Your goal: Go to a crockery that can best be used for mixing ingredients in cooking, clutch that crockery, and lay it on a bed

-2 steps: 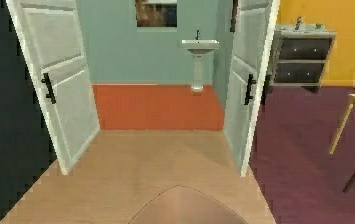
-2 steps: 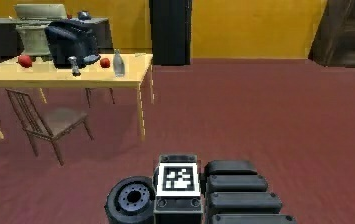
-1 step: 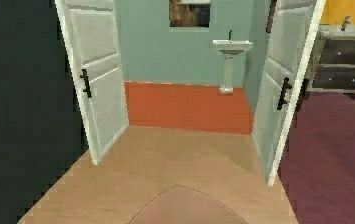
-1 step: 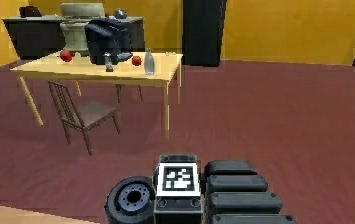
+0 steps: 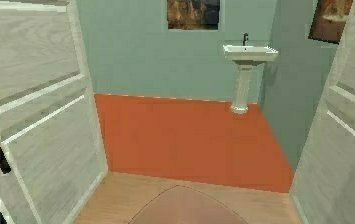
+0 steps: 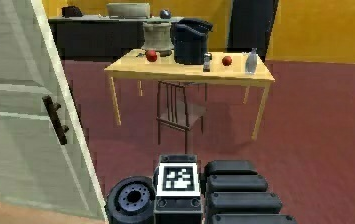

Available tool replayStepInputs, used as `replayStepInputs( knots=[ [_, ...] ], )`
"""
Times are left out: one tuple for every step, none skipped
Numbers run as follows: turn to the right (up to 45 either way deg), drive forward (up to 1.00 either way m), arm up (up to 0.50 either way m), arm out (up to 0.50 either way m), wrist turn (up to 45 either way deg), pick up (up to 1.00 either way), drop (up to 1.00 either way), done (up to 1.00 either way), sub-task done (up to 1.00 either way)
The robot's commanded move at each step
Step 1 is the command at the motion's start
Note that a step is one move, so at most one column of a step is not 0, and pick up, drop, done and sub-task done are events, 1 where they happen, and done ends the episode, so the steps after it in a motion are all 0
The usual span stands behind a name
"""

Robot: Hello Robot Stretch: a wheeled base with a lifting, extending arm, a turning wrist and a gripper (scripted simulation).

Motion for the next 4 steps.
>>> replayStepInputs(
  knots=[
    [-3.0,0.00,0.00,0.00,0.0,0.00,0.00,0.00,0.00],
    [0.0,1.00,0.00,0.00,0.0,0.00,0.00,0.00,0.00],
    [0.0,0.70,0.00,0.00,0.0,0.00,0.00,0.00,0.00],
    [12.0,0.00,0.00,0.00,0.0,0.00,0.00,0.00,0.00]
  ],
)
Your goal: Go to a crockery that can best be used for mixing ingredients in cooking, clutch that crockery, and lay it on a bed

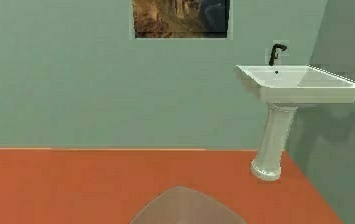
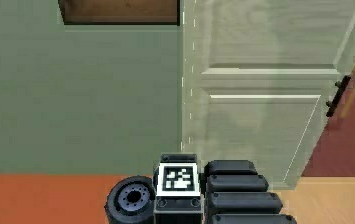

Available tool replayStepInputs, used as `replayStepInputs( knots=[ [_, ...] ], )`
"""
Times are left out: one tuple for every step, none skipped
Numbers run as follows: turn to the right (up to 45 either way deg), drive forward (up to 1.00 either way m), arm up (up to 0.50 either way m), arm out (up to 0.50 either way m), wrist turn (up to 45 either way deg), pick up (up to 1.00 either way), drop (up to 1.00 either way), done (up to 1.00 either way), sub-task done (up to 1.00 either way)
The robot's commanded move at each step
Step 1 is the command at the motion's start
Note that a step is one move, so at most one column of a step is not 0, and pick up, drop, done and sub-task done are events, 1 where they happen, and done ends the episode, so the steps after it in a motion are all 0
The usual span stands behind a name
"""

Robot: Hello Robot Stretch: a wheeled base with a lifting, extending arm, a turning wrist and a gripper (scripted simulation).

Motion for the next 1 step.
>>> replayStepInputs(
  knots=[
    [0.0,0.20,0.00,0.00,0.0,0.00,0.00,0.00,0.00]
  ],
)
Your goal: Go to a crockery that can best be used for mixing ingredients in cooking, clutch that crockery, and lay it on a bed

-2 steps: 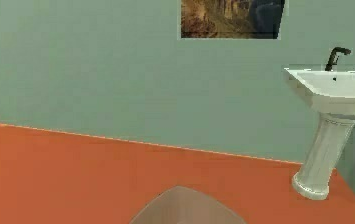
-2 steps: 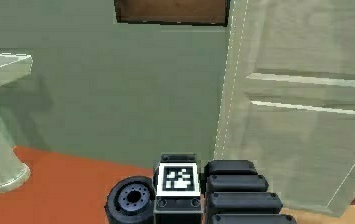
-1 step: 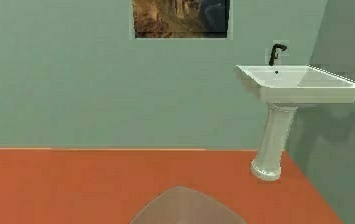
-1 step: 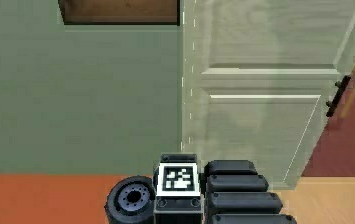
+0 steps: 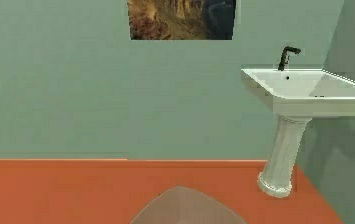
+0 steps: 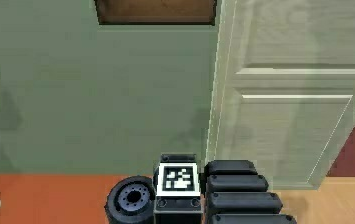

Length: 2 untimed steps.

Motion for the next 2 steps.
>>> replayStepInputs(
  knots=[
    [-42.0,0.00,0.00,0.00,0.0,0.00,0.00,0.00,0.00],
    [0.0,0.45,0.00,0.00,0.0,0.00,0.00,0.00,0.00]
  ],
)
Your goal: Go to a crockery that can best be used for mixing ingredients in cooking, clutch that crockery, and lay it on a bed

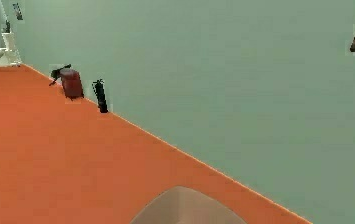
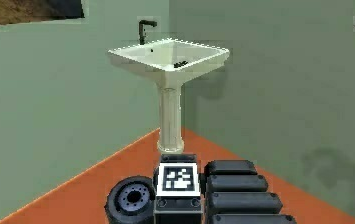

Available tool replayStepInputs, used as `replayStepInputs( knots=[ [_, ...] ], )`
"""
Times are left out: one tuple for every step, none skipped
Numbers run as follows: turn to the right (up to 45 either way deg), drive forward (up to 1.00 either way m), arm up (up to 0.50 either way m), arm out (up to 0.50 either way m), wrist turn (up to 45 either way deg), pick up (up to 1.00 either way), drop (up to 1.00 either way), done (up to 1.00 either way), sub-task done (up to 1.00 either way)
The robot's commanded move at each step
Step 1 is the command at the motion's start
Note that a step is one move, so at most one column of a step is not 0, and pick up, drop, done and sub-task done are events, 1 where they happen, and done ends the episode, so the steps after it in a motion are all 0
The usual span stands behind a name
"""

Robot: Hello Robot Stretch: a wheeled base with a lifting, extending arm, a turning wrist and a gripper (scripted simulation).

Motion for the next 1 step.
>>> replayStepInputs(
  knots=[
    [-45.0,0.00,0.00,0.00,0.0,0.00,0.00,0.00,0.00]
  ],
)
